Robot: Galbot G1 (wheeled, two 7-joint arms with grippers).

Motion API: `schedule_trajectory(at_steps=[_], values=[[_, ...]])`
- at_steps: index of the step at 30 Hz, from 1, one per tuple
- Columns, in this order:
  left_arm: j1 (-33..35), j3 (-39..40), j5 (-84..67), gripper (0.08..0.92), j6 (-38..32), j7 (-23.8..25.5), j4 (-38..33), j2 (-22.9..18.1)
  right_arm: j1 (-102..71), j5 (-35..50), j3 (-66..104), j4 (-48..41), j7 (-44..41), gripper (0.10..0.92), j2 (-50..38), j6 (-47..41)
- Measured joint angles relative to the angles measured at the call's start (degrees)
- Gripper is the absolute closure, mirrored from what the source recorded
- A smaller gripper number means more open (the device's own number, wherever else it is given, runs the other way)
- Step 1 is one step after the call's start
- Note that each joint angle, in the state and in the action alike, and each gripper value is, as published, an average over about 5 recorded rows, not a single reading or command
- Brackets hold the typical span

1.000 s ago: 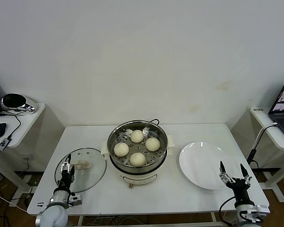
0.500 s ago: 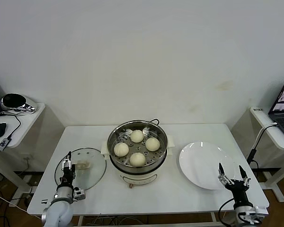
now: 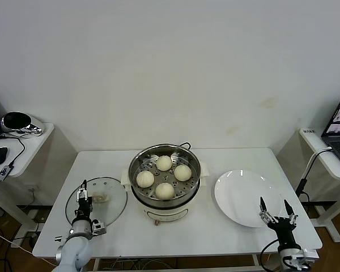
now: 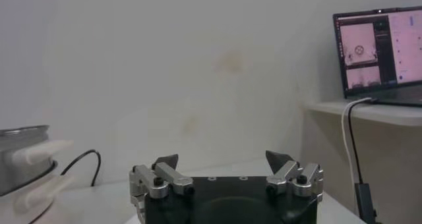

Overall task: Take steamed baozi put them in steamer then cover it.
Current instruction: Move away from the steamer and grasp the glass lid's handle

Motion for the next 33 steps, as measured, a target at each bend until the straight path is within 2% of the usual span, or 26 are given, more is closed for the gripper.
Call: schedule_trajectory(at_steps=[17, 20, 33], values=[[-2.38, 0.33, -0.97, 0.194, 0.04, -1.71, 3.57, -0.39, -0.57, -0.54, 0.0, 0.04, -0.13, 0.203, 0.29, 0.11], [-2.32, 0.29, -1.02, 0.26, -0.23, -1.91, 4.2, -0.24, -0.73, -0.6, 0.09, 0.04, -0.16, 0.203, 0.26, 0.17], [-2.25, 0.19, -1.18, 0.641, -1.3, -2.91, 6.28, 0.67, -1.29, -0.96, 0.49, 0.45, -0.18, 0.203, 0.35, 0.14]])
